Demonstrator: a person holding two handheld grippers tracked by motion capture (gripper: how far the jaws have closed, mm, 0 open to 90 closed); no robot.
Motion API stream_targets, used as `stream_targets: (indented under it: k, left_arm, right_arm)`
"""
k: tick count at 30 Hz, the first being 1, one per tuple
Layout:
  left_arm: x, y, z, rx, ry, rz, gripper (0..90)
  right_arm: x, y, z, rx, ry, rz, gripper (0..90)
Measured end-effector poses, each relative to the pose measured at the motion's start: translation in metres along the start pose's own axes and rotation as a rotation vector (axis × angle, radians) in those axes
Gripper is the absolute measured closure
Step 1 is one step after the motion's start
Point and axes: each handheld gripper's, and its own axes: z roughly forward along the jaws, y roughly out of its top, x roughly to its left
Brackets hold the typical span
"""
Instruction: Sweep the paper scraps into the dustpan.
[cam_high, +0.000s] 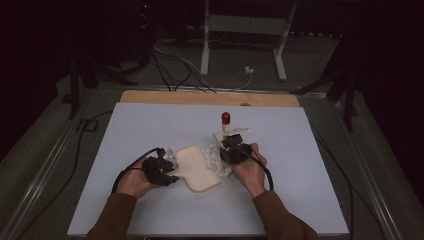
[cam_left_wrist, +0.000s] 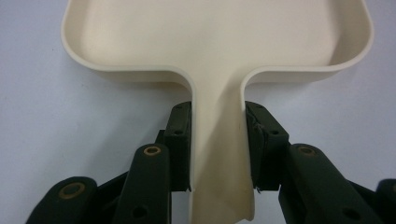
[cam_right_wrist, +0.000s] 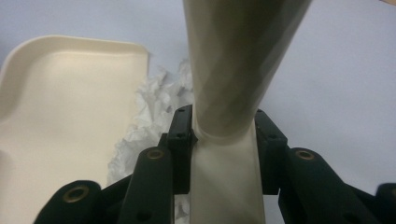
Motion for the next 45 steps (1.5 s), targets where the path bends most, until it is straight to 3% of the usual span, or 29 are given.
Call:
stream_targets:
  k: [16,35,37,45]
  left_arm:
    - [0.000,0.000,0.000,0.002,0.000,0.003,66.4]
    - [0.000,0.000,0.000,-0.001,0.000,0.003,66.4]
    - [-0.001,0.000,0.000,-0.003,-0.003,0.001,66.4]
    - [-0.002,-0.002,0.001,-0.004,-0.007,0.004,66.4]
  right_arm:
    - [0.020,0.000,-0.003,-0.005,0.044,-0.053,66.4]
    - [0.056,0.007,-0.011,-0.031,0.147,-0.132,66.6]
    - [0.058,0.008,-0.013,-0.037,0.174,-0.141,66.6]
    - [0.047,0.010,-0.019,-0.055,0.149,-0.127,66.7]
